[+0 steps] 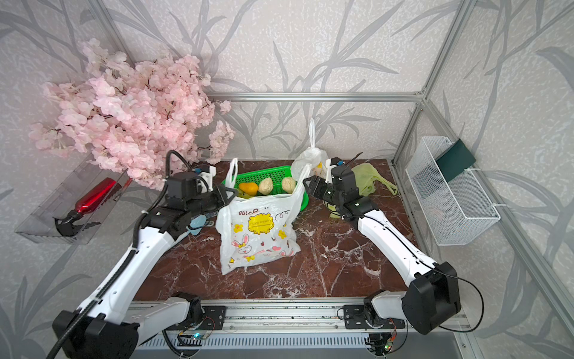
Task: Place the pears into plastic bags & tie knots
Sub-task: Pick up the plastic bag at the center of the board, then move the basket to the center of the board.
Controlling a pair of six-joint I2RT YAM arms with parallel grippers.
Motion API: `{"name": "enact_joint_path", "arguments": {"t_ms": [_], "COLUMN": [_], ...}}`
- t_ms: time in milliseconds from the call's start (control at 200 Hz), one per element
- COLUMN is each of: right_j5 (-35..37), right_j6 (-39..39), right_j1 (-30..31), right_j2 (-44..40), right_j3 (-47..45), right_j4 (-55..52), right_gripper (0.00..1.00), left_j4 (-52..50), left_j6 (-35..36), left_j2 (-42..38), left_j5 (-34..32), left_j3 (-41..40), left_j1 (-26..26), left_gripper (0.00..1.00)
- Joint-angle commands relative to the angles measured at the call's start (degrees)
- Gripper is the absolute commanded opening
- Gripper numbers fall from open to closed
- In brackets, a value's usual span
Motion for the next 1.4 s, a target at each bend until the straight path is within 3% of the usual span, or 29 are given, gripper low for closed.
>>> {"name": "enact_joint_path", "arguments": {"t_ms": [0, 60, 140, 270, 495, 665, 785, 970, 1240, 1395], "right_j5": [0.27, 2.50, 2.33, 4.62, 7.69, 12.06, 14.42, 15.70, 18.53, 9.95], "right_j6": [-3.86, -5.82, -7.41, -9.21, -10.60, -14.87, -16.28, -17.08, -22.38, -25.29], "right_j1": [-1.68, -1.79, -0.84, 4.50, 10.24, 9.66, 7.00, -0.09, -9.10, -8.46], "right_j2": [-1.81, 0.72, 7.17, 16.86, 38.58, 45.57, 45.54, 39.86, 32.02, 26.13], "right_j3": [1.24, 1.21, 3.91, 10.23, 26.48, 31.77, 31.56, 22.88, 13.77, 13.16], "right_j4": [-6.59, -7.46, -8.79, -6.50, -12.58, -18.41, -22.93, -23.77, -24.39, -23.42], "right_gripper": [0.66, 0.64, 0.54, 0.43, 0.37, 0.36, 0.36, 0.36, 0.36, 0.51], "left_j4": [-9.97, -10.84, -12.29, -19.72, -22.37, -22.98, -21.01, -18.73, -7.07, -2.51], "left_j6": [6.76, 8.07, 9.91, 16.82, 23.32, 29.40, 31.03, 35.57, 29.98, 28.51], "left_j2": [-2.23, -2.76, -3.33, -2.37, -3.33, -4.11, -5.03, -4.41, -2.65, -0.17], "left_j5": [-0.48, 0.18, 0.04, -3.23, -8.41, -10.01, -10.38, -10.03, -9.22, -8.93], "left_j3": [3.18, 5.58, 9.10, 16.31, 19.82, 20.93, 19.32, 16.89, 12.54, 12.26], "left_j1": [2.92, 3.26, 3.33, 3.41, 4.67, 4.83, 4.86, 4.70, 4.69, 4.71], "left_gripper": [0.00, 0.00, 0.00, 0.00, 0.00, 0.00, 0.00, 0.00, 0.00, 0.00]}}
